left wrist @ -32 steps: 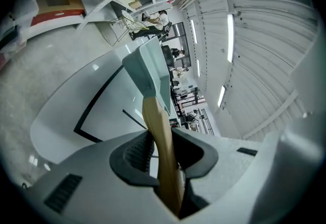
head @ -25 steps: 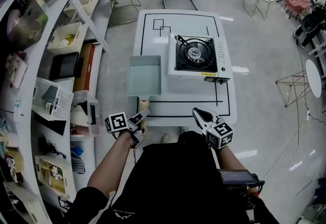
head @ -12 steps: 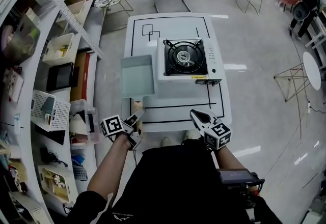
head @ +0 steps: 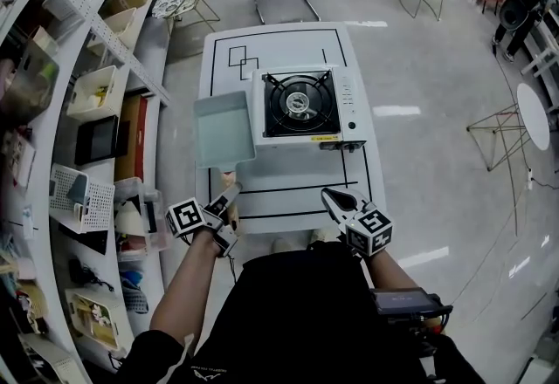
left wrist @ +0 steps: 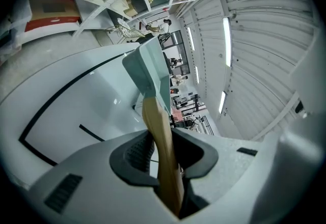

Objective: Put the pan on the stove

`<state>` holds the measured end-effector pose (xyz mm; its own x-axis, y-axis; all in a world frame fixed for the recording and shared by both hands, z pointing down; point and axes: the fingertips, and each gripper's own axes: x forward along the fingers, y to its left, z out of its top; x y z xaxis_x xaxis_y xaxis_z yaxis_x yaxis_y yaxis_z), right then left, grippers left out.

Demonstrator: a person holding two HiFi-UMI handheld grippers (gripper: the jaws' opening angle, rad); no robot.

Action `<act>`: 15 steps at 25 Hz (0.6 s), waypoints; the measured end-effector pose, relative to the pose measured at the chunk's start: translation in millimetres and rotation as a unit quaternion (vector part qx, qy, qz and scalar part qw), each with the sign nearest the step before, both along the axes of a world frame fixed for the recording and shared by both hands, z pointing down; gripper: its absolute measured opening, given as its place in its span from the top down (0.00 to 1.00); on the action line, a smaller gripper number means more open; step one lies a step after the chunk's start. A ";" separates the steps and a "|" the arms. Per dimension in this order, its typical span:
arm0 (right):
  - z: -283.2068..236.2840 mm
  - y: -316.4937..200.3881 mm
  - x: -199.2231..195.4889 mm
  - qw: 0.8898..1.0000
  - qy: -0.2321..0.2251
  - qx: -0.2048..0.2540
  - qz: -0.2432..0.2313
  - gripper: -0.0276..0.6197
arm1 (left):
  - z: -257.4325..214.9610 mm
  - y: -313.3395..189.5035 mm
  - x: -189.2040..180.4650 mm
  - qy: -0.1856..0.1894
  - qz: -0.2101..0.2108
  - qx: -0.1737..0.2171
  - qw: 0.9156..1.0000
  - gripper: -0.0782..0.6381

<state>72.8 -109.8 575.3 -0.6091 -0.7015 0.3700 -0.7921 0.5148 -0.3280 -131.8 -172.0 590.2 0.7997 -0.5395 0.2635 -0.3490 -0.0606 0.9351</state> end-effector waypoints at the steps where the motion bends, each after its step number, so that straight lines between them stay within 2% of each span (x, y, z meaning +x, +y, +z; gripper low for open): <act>1: 0.1 -0.9 3.3 1.000 -0.001 0.000 -0.001 0.92 | -2.5 -2.1 3.7 0.002 -0.001 0.001 1.000 0.74; 5: 0.7 -5.3 15.5 1.000 -0.003 0.002 -0.006 0.92 | -16.5 -12.6 24.0 0.017 0.005 0.021 1.000 0.74; 9: 2.3 -11.3 26.9 1.000 -0.009 0.003 -0.007 0.92 | -22.2 -20.1 41.5 0.011 0.005 0.017 1.000 0.74; 12: 3.1 -14.8 35.9 1.000 -0.010 0.003 -0.010 0.92 | -32.7 -27.4 62.7 0.028 0.017 0.027 0.999 0.74; 15: 1.8 -18.7 44.1 1.000 -0.015 0.004 -0.008 0.92 | -29.0 -31.5 74.1 0.005 0.023 0.018 1.000 0.74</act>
